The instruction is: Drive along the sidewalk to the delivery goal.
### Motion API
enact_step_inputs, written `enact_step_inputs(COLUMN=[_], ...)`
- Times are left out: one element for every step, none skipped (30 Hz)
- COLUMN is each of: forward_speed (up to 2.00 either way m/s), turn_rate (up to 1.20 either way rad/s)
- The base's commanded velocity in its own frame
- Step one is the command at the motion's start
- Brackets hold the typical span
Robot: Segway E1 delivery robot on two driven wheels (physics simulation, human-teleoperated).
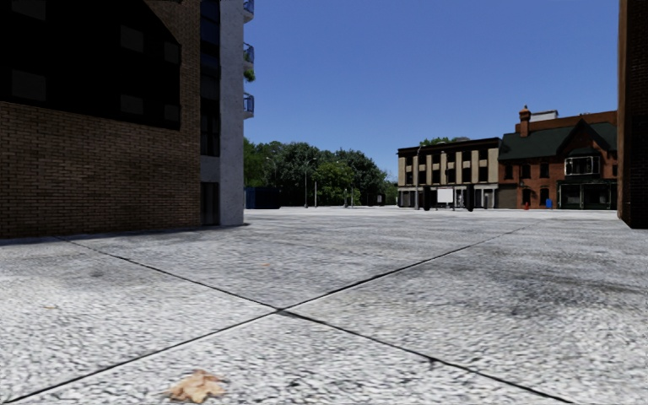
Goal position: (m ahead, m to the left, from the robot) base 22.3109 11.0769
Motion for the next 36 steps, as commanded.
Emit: enact_step_inputs(forward_speed=[2.00,2.00,2.00,2.00,2.00,2.00,2.00,2.00,2.00,2.00,2.00,2.00,2.00,2.00,2.00,2.00,2.00,2.00,2.00,2.00,2.00,2.00,2.00,2.00,2.00,2.00,2.00,2.00,2.00,2.00,2.00,2.00,2.00,2.00,2.00,2.00], turn_rate=[0.00,0.00,0.00,0.00,0.00,0.00,0.00,0.00,0.00,0.00,0.00,0.00,0.00,0.00,0.00,0.00,0.00,0.00,0.00,0.00,0.00,0.00,0.00,0.00,0.00,0.00,0.00,0.00,0.00,0.00,0.00,0.00,0.00,0.00,0.00,0.00])
